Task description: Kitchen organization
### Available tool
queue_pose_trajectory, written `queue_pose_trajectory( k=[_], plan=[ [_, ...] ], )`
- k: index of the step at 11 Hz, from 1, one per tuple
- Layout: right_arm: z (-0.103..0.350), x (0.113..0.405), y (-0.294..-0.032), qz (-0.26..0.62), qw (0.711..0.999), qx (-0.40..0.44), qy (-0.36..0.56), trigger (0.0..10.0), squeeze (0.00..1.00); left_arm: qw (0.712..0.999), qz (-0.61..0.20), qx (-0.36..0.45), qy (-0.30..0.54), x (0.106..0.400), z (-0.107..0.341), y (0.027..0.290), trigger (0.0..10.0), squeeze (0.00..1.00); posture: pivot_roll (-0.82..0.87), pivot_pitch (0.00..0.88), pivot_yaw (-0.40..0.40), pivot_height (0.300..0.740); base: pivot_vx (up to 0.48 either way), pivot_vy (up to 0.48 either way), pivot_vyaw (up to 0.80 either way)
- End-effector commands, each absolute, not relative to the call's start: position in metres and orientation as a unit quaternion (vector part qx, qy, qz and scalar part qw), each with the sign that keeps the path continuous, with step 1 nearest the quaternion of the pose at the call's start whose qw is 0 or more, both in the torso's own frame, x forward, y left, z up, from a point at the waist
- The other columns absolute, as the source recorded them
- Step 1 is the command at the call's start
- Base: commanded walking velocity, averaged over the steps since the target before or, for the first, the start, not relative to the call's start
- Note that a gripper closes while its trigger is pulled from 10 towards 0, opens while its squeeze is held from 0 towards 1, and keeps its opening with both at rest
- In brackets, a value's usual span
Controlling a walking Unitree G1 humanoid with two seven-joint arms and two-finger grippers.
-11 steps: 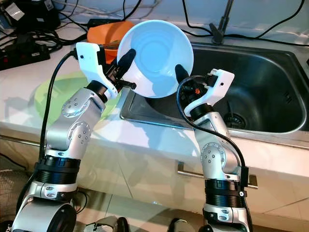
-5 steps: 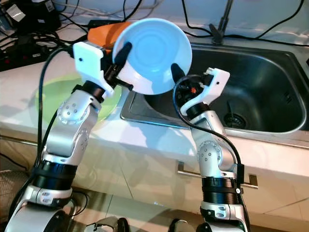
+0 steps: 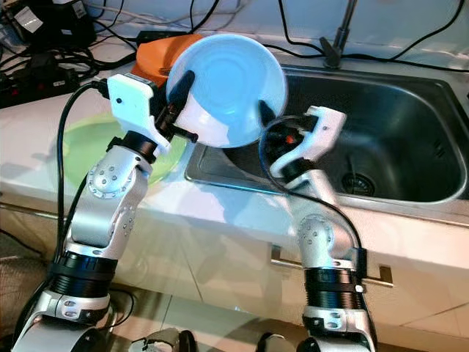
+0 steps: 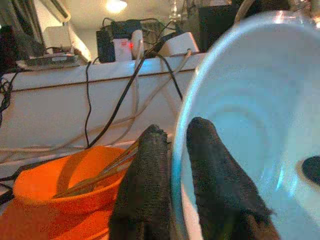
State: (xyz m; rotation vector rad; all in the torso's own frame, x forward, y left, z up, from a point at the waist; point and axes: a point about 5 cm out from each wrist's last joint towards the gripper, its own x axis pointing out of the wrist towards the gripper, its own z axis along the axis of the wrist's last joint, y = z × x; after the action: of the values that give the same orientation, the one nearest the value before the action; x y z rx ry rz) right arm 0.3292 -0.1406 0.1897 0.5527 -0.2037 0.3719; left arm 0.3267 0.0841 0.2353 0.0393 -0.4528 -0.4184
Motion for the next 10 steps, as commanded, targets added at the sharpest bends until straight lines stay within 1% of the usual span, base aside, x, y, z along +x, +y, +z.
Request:
queue_pose_trajectory(
  k=[1,3,4,6,7,8,9,10],
  plan=[
    [0.200,0.331,-0.142,0.178,0.937,0.274,-0.124,0.0,0.00,0.953,-0.206,0.018,-0.223,0.326,0.234,0.085,10.0,1.00,0.03,0.055,0.056,0.740,0.000,0.000,0.00],
    [0.203,0.335,-0.150,0.152,0.933,0.297,-0.134,0.0,0.00,0.953,-0.207,0.011,-0.222,0.325,0.234,0.087,10.0,1.00,0.04,0.056,0.058,0.740,0.000,0.000,0.00],
    [0.209,0.340,-0.161,0.119,0.934,0.301,-0.149,0.0,0.00,0.953,-0.208,0.012,-0.221,0.324,0.233,0.086,10.0,1.00,0.04,0.055,0.058,0.740,0.000,0.000,0.00],
    [0.226,0.354,-0.197,0.044,0.941,0.281,-0.182,0.0,0.00,0.953,-0.207,0.015,-0.220,0.321,0.229,0.085,10.0,1.00,0.03,0.049,0.058,0.740,0.000,0.000,0.00],
    [0.228,0.359,-0.206,0.025,0.948,0.259,-0.183,0.0,0.00,0.952,-0.204,0.020,-0.227,0.318,0.229,0.085,10.0,1.00,0.03,0.048,0.058,0.740,0.000,0.000,0.00],
    [0.229,0.367,-0.217,-0.008,0.958,0.224,-0.178,10.0,0.00,0.948,-0.188,0.054,-0.250,0.312,0.230,0.088,10.0,0.00,0.04,0.048,0.058,0.740,0.000,0.000,0.00],
    [0.225,0.372,-0.224,-0.033,0.964,0.203,-0.166,10.0,0.00,0.943,-0.171,0.090,-0.270,0.306,0.230,0.091,10.0,0.00,0.05,0.046,0.057,0.740,0.000,0.000,0.00],
    [0.223,0.379,-0.233,-0.058,0.971,0.165,-0.163,10.0,0.00,0.932,-0.167,0.138,-0.289,0.299,0.225,0.090,10.0,0.00,0.06,0.043,0.054,0.740,0.000,0.000,0.00]
  ],
)
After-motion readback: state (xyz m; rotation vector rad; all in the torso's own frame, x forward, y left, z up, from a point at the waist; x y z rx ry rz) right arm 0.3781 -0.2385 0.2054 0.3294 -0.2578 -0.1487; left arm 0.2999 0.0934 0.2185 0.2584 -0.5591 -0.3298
